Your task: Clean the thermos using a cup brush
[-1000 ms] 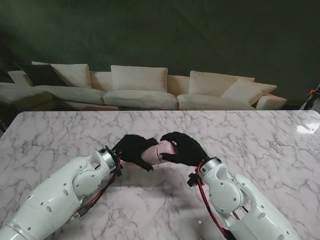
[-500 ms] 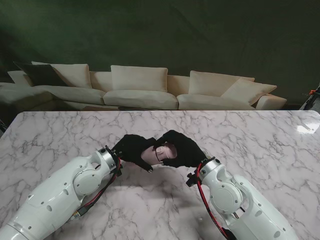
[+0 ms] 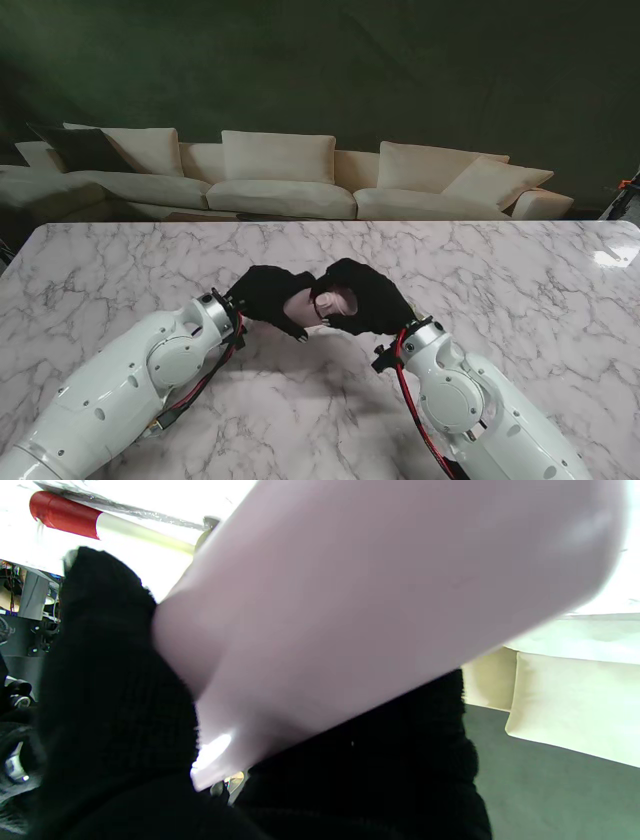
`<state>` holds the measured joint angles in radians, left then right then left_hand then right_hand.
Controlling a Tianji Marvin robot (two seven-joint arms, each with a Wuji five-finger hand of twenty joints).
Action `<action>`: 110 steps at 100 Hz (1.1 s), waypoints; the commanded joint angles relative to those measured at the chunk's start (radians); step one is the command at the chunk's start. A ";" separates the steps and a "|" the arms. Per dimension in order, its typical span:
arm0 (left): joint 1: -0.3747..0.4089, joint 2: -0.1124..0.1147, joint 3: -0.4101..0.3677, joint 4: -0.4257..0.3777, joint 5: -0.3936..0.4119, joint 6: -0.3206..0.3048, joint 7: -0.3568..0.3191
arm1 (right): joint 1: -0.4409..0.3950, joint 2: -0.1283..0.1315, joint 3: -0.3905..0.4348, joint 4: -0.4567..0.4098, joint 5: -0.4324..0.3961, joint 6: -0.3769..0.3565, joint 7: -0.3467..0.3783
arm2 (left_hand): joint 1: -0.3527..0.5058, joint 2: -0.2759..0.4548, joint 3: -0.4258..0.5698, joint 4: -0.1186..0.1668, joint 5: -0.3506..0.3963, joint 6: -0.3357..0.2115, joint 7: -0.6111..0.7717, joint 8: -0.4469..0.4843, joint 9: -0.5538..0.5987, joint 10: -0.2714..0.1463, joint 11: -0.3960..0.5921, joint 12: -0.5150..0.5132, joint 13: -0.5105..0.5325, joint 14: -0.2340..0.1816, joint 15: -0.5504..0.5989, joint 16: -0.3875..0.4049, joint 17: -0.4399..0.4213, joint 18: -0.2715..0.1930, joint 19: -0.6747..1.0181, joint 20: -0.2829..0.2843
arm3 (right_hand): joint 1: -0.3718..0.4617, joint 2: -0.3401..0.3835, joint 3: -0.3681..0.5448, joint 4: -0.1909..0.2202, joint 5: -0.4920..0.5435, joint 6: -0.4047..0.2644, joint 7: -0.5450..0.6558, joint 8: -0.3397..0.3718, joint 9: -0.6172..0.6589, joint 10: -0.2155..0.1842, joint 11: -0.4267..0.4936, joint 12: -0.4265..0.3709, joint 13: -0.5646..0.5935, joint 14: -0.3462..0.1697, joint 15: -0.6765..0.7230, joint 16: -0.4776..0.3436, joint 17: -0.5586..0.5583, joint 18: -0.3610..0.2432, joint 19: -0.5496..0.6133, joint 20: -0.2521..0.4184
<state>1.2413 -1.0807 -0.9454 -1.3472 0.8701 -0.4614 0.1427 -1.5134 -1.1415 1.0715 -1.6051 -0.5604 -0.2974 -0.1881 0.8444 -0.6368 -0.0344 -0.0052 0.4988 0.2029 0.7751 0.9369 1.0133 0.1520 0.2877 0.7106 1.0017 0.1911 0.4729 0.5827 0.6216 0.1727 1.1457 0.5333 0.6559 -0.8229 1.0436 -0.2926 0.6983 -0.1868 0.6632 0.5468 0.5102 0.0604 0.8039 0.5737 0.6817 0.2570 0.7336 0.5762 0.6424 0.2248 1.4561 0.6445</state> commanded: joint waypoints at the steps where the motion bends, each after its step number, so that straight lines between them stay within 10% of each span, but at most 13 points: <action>1: -0.016 -0.004 -0.001 0.002 -0.007 0.015 -0.012 | -0.022 -0.003 0.003 -0.021 -0.009 -0.009 -0.008 | 0.357 0.279 0.415 0.064 0.026 -0.174 0.137 0.048 0.029 -0.044 0.052 0.024 0.109 -0.111 0.200 0.072 0.047 -0.162 0.074 0.002 | 0.181 0.141 0.157 0.039 0.214 -0.212 0.286 0.130 0.065 -0.018 0.061 0.060 0.161 -0.235 0.316 0.074 0.034 -0.117 0.037 0.005; 55: -0.021 -0.007 0.007 0.012 -0.030 0.033 -0.025 | -0.042 -0.004 0.030 -0.022 -0.027 -0.055 -0.039 | 0.357 0.279 0.415 0.063 0.026 -0.174 0.136 0.047 0.029 -0.042 0.052 0.024 0.112 -0.112 0.203 0.073 0.050 -0.165 0.077 0.003 | 0.214 0.142 0.213 0.024 0.288 -0.234 0.314 0.138 0.078 -0.105 0.062 0.144 0.075 -0.215 0.255 0.080 -0.070 -0.103 0.019 0.014; 110: -0.001 -0.001 -0.026 -0.012 -0.008 0.012 -0.028 | -0.103 0.004 0.155 -0.103 -0.107 -0.034 -0.065 | 0.357 0.278 0.416 0.063 0.027 -0.174 0.136 0.047 0.030 -0.040 0.053 0.024 0.111 -0.111 0.204 0.074 0.049 -0.162 0.078 0.004 | 0.192 0.186 0.148 0.036 0.217 -0.211 0.269 0.117 0.117 -0.089 0.060 0.148 0.132 -0.243 0.297 0.087 0.003 -0.144 0.058 0.020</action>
<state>1.2369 -1.0859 -0.9655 -1.3395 0.8564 -0.4399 0.1281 -1.6108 -1.1490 1.2071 -1.6949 -0.6609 -0.3425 -0.2556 0.8197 -0.6020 -0.0337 -0.0027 0.4982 0.2015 0.7663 0.9427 1.0125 0.1363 0.2891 0.7108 1.0037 0.1608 0.4793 0.5864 0.6398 0.1407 1.1636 0.5325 0.6671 -0.8413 1.0275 -0.3329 0.7659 -0.2323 0.6651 0.5753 0.5384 0.0112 0.8017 0.6719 0.6727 0.2572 0.7560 0.5798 0.6196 0.2239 1.5061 0.6654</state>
